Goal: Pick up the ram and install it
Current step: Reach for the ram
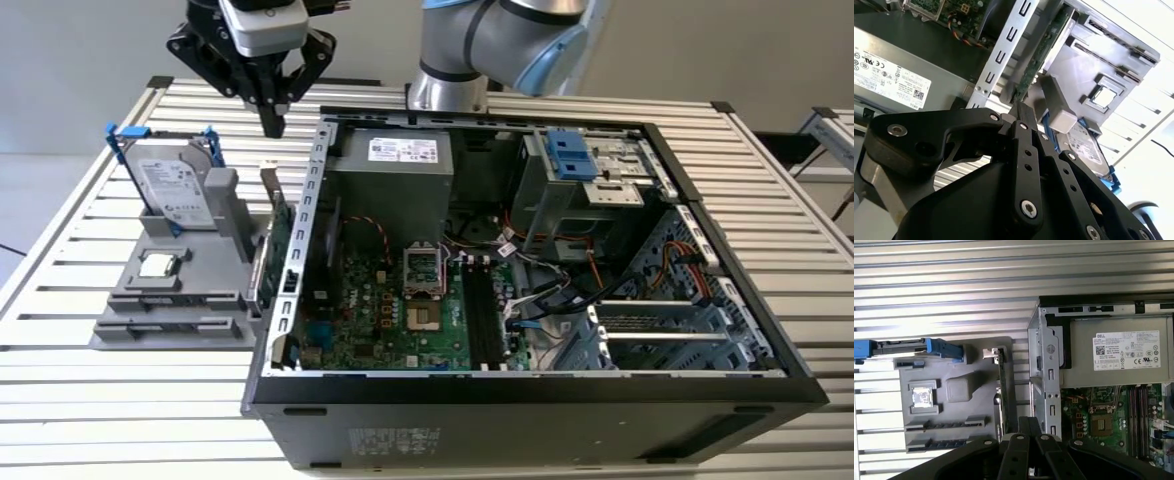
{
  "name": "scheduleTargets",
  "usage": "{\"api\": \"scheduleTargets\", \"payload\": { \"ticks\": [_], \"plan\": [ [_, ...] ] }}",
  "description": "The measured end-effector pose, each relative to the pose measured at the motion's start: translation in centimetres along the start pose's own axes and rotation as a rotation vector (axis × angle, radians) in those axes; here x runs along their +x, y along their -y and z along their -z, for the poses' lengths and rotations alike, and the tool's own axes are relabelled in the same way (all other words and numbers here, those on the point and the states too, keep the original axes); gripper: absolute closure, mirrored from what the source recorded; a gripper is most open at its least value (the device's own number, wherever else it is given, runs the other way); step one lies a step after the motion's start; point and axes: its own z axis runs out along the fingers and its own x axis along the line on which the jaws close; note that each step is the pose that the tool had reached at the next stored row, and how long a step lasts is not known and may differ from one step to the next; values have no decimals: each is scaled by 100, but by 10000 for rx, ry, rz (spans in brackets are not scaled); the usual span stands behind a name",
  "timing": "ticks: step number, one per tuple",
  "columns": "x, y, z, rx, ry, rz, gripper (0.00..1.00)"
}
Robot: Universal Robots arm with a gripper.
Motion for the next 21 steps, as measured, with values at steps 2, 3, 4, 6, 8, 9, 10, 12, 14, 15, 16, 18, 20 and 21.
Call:
{"api": "scheduleTargets", "payload": {
  "ticks": [2,3,4,6,8,9,10,12,14,15,16,18,20,21],
  "plan": [
    [19,1,0,0,0,0,100],
    [30,2,1,0,0,0,100],
    [37,3,1,0,0,0,100],
    [49,4,0,-1,0,0,100],
    [61,4,1,0,-3,0,100],
    [69,5,1,0,-3,0,100],
    [79,6,1,0,-4,1,100],
    [105,8,1,0,-3,1,100],
    [136,10,2,0,-4,0,100],
    [151,11,2,0,-4,1,100],
    [165,12,2,0,-4,0,100],
    [194,14,3,0,-4,1,100],
    [222,16,4,1,-5,0,100],
    [235,17,4,0,-5,0,100]
  ]
}}
